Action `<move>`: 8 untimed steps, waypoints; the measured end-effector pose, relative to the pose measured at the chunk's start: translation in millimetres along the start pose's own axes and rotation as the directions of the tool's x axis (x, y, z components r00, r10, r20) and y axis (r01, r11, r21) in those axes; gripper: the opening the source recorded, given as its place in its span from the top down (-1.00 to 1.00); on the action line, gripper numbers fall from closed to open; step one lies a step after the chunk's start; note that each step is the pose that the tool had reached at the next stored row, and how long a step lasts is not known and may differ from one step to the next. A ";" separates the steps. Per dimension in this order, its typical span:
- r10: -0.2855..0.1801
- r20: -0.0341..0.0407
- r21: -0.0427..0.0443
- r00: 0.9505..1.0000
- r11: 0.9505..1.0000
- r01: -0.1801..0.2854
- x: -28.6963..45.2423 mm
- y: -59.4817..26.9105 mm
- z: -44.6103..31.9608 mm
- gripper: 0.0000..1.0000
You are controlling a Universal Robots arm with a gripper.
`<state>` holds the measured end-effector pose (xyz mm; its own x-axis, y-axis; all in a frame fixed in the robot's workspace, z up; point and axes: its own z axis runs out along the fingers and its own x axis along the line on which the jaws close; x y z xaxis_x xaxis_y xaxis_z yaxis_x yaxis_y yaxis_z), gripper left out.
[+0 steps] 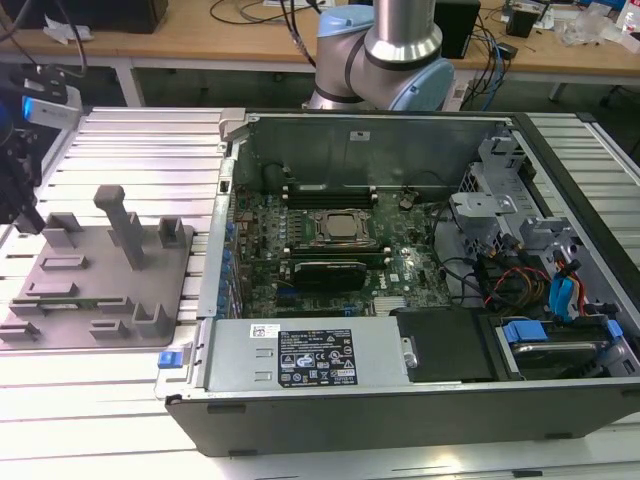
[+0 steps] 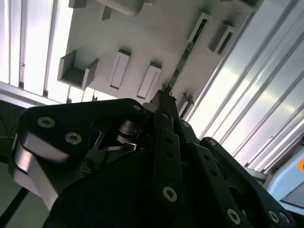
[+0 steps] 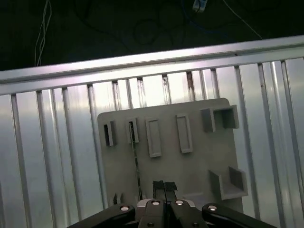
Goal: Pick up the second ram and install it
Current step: 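Pick up the second ram and move it above second insertion slot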
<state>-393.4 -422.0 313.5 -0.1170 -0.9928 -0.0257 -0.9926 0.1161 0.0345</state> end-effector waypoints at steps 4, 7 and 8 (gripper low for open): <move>-0.022 -0.001 -0.001 1.000 1.000 0.022 5.1 -0.8 10.2 0.84; -0.043 -0.001 -0.002 0.999 0.999 0.043 7.6 -1.4 17.6 0.84; -0.047 -0.002 -0.002 0.999 0.999 0.047 8.0 -1.4 18.7 0.84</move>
<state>-393.4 -429.5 294.6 -0.0700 -0.9972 -0.0256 -0.9970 0.0691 0.0352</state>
